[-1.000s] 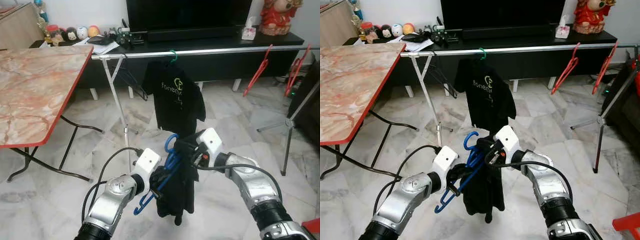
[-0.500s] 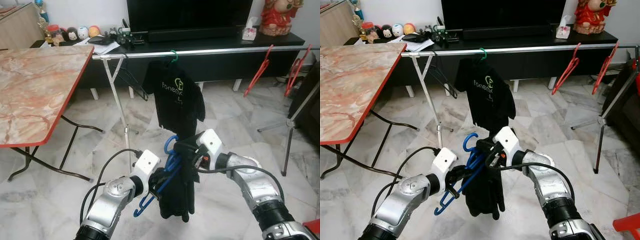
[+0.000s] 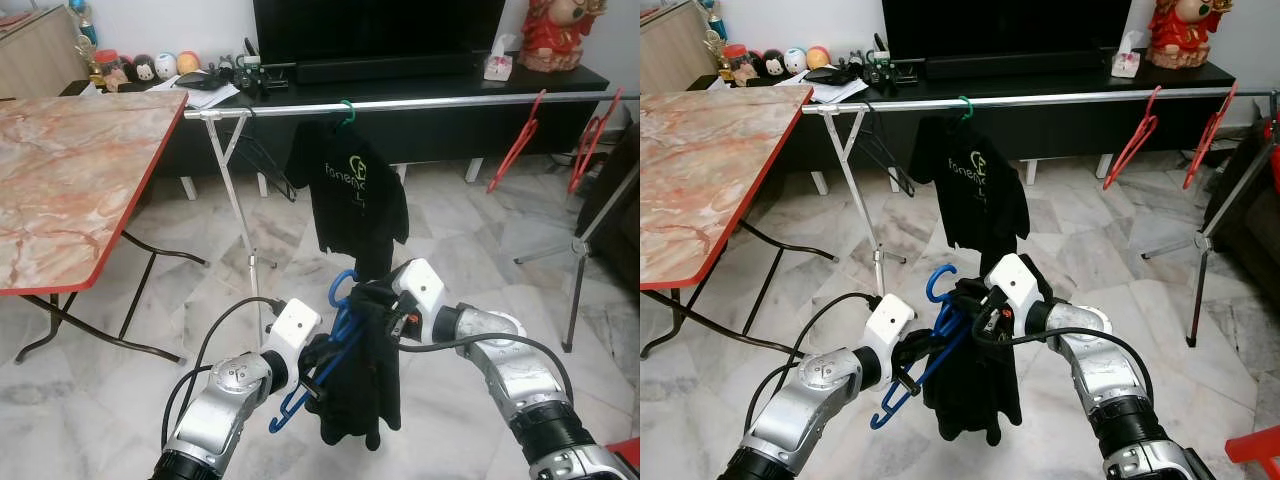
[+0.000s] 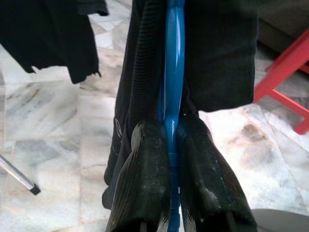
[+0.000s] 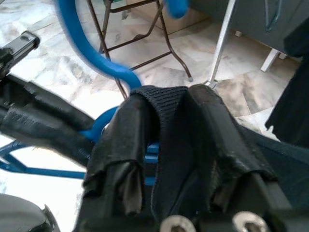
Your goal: Hang hanger
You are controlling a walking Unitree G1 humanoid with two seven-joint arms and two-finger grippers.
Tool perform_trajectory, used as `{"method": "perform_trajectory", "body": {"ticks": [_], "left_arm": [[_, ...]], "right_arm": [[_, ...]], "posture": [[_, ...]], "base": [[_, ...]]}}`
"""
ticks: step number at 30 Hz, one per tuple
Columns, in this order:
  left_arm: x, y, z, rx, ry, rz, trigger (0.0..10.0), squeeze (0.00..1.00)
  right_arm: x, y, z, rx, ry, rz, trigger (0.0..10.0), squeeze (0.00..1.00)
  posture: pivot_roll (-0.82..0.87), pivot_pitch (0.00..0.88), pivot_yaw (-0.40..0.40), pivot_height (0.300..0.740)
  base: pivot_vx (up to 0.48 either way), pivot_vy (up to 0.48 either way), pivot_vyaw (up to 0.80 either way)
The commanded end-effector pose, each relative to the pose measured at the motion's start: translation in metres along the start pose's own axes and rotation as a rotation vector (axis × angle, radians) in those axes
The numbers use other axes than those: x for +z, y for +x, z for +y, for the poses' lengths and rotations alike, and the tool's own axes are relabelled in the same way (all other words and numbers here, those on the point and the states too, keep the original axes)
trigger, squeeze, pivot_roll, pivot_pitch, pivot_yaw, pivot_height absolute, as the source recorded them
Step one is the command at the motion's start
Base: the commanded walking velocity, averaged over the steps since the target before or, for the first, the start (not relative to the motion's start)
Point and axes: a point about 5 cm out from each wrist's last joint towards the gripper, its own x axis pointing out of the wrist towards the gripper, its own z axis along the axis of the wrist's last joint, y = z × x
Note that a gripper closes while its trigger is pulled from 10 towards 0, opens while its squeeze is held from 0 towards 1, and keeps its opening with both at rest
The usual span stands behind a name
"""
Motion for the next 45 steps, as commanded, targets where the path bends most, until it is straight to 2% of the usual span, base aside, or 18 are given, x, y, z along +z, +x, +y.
{"method": "perform_trajectory", "body": {"ticks": [1, 6, 12, 17, 19, 27, 30, 33, 37, 38, 39, 40, 41, 42, 45], "left_arm": [[0.02, 0.002, 0.003, 0.012, 0.037, -0.089, 10.0, 0.0], [0.021, 0.002, 0.004, 0.025, 0.032, -0.096, 10.0, 0.0], [0.021, 0.003, 0.005, 0.034, 0.03, -0.099, 10.0, 0.0], [0.021, 0.003, 0.006, 0.043, 0.027, -0.101, 10.0, 0.0], [0.02, 0.003, 0.007, 0.049, 0.03, -0.098, 10.0, 0.0], [0.018, 0.002, 0.008, 0.055, 0.035, -0.095, 10.0, 0.0], [0.018, 0.002, 0.008, 0.055, 0.036, -0.095, 10.0, 0.0], [0.017, 0.002, 0.009, 0.053, 0.039, -0.093, 10.0, 0.0], [0.017, 0.002, 0.009, 0.052, 0.04, -0.094, 10.0, 0.0], [0.014, 0.0, 0.008, 0.029, 0.052, -0.075, 10.0, 0.0], [0.01, -0.002, 0.007, 0.007, 0.063, -0.058, 10.0, 0.0], [0.01, -0.002, 0.007, 0.007, 0.063, -0.058, 10.0, 0.0], [0.008, -0.004, 0.006, -0.012, 0.073, -0.045, 10.0, 0.0], [0.005, -0.006, 0.005, -0.031, 0.081, -0.032, 10.0, 0.0], [0.002, -0.01, 0.005, -0.054, 0.09, -0.019, 10.0, 0.0]], "right_arm": [[0.001, 0.006, 0.011, 0.071, -0.018, 0.016, 10.0, 1.0], [-0.002, 0.005, 0.022, 0.143, -0.024, 0.033, 10.0, 1.0], [-0.003, 0.004, 0.024, 0.16, -0.035, 0.051, 10.0, 1.0], [-0.006, -0.007, 0.025, 0.205, -0.088, 0.123, 10.0, 1.0], [-0.009, -0.012, 0.023, 0.189, -0.115, 0.164, 10.0, 1.0], [-0.01, -0.037, 0.017, 0.18, -0.115, 0.193, 10.0, 1.0], [-0.009, -0.041, 0.016, 0.178, -0.119, 0.203, 10.0, 1.0], [-0.004, -0.053, 0.006, 0.126, -0.161, 0.221, 10.0, 1.0], [-0.002, -0.055, 0.006, 0.12, -0.164, 0.226, 10.0, 1.0], [0.0, -0.06, -0.018, -0.048, -0.201, 0.254, 10.0, 0.26], [0.003, -0.065, -0.037, -0.175, -0.234, 0.268, 10.0, 0.26], [0.003, -0.065, -0.037, -0.175, -0.234, 0.268, 10.0, 0.26], [0.006, -0.069, -0.048, -0.256, -0.258, 0.271, 10.0, 0.0], [0.01, -0.072, -0.055, -0.301, -0.274, 0.264, 10.0, 0.0], [0.016, -0.073, -0.058, -0.297, -0.307, 0.235, 10.0, 0.0]], "posture": [[-0.15, 0.0, 0.03, 0.74], [-0.15, 0.0, 0.03, 0.74], [-0.15, 0.0, 0.029, 0.74], [-0.15, 0.0, 0.028, 0.74], [-0.15, 0.0, 0.028, 0.74], [-0.16, 0.0, 0.026, 0.74], [-0.16, 0.0, 0.026, 0.74], [-0.17, 0.0, 0.028, 0.74], [-0.17, 0.0, 0.028, 0.74], [-0.17, 0.0, 0.031, 0.74], [-0.17, 0.0, 0.031, 0.74], [-0.17, 0.0, 0.031, 0.74], [-0.17, 0.0, 0.031, 0.74], [-0.17, 0.0, 0.029, 0.74], [-0.16, 0.0, 0.026, 0.74]], "base": [[0.0, 0.0, 0.0], [0.0, 0.0, 0.0], [0.0, 0.0, 0.0], [0.0, 0.0, 0.0], [0.0, 0.0, 0.0], [0.0, 0.0, 0.0], [0.0, 0.0, 0.0], [0.0, 0.0, 0.0], [0.0, 0.0, 0.0], [0.0, 0.0, 0.0], [0.0, 0.0, 0.0], [0.0, 0.0, 0.0], [0.0, 0.0, 0.0], [0.0, 0.0, 0.0], [0.0, 0.0, 0.0]]}}
